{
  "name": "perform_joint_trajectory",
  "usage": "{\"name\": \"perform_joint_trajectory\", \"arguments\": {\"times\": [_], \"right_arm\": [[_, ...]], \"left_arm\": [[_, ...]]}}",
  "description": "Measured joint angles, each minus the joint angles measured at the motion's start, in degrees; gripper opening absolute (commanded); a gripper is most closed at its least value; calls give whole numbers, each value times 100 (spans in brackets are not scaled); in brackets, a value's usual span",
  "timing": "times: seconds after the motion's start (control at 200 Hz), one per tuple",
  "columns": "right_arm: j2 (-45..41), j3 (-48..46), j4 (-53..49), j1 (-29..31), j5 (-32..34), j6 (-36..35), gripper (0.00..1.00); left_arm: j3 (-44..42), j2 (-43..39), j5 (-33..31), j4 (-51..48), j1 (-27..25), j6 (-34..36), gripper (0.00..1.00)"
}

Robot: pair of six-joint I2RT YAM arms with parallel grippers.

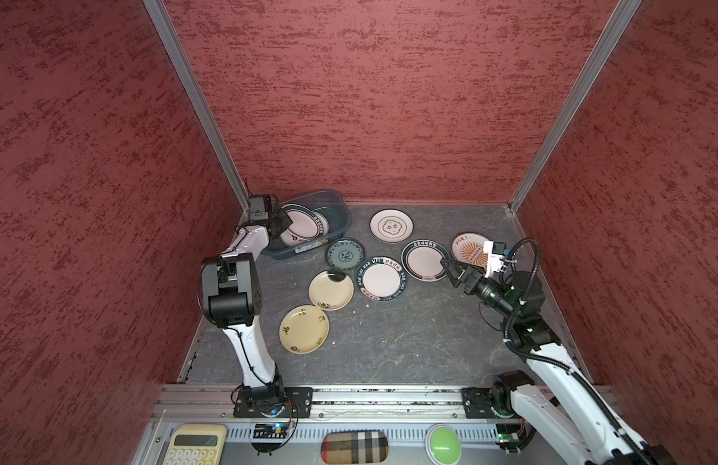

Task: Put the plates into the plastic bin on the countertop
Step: 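Lower the plate into the basin and open the left gripper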

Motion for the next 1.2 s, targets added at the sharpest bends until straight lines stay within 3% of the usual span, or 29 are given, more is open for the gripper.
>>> {"name": "perform_joint_trajectory", "arguments": {"times": [0.045, 0.095, 0.175, 0.476, 0.546, 0.601, 0.671, 1.202], "right_arm": [[48, 2, 2, 0, 0, 22, 99], [107, 0, 2, 0, 0, 26, 99], [179, 0, 4, 0, 2, 48, 99], [459, 0, 114, 0, 37, 151, 99], [544, 0, 120, 0, 37, 166, 99], [599, 0, 118, 0, 44, 170, 99], [651, 0, 120, 0, 66, 175, 99], [1023, 0, 400, 0, 79, 260, 99]], "left_arm": [[61, 85, 28, -4, 11, 0, 0], [98, 160, 66, -15, 13, 4, 15], [164, 254, 153, -48, 13, 17, 22], [396, 509, 328, -129, 13, 63, 37], [420, 509, 348, -166, 13, 103, 49], [444, 509, 358, -197, 13, 173, 65], [472, 509, 387, -212, 13, 192, 100], [866, 535, 94, -800, -50, 529, 99]]}}
